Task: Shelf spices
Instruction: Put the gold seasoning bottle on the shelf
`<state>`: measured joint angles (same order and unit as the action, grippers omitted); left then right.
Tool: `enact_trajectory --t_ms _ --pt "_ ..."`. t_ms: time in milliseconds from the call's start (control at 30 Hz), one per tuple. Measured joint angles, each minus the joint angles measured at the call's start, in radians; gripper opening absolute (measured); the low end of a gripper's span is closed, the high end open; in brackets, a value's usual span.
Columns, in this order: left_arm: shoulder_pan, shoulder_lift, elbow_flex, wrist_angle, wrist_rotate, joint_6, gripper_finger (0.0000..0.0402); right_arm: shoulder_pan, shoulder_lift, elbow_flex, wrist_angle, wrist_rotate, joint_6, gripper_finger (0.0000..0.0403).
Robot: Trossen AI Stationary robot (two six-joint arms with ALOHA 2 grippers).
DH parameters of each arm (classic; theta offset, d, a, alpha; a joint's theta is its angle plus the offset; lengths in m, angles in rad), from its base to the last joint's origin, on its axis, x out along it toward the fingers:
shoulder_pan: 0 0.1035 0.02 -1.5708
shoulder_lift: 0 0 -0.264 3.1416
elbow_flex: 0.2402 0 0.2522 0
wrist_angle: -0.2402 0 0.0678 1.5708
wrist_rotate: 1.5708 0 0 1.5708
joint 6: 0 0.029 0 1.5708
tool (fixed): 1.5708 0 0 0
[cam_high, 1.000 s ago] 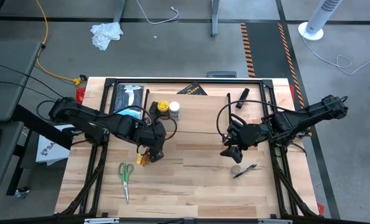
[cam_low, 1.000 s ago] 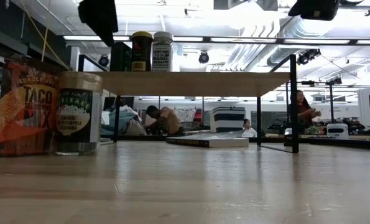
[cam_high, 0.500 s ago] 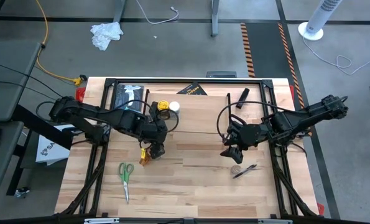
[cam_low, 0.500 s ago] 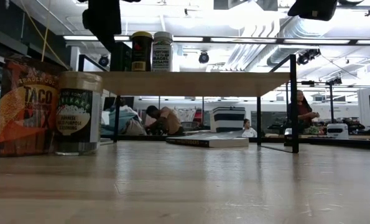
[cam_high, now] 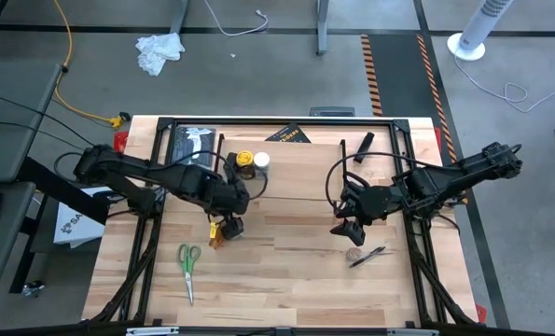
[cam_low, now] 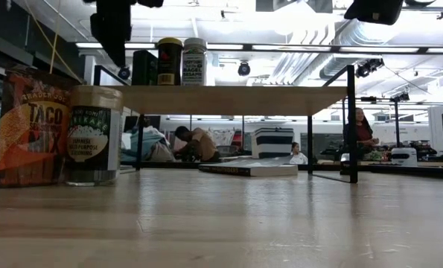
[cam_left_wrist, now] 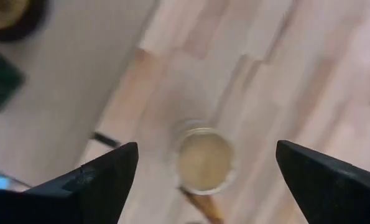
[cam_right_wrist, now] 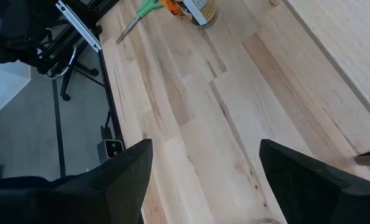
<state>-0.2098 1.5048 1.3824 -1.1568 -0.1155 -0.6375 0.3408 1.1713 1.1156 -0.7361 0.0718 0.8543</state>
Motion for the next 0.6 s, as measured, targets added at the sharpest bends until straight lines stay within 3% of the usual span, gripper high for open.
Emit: enact_trajectory --t_ms 133,600 --pt "0.002 0.016 -0.04 -0.036 -0.035 -0.013 0.0377 0.0 0.0 0.0 0.0 0.0 0.0 0.0293" --pt "0.003 0.127 -0.08 -0.007 0.107 -0.131 0.0377 0.0 0.0 0.0 0.005 0.017 0.049 0.0293"
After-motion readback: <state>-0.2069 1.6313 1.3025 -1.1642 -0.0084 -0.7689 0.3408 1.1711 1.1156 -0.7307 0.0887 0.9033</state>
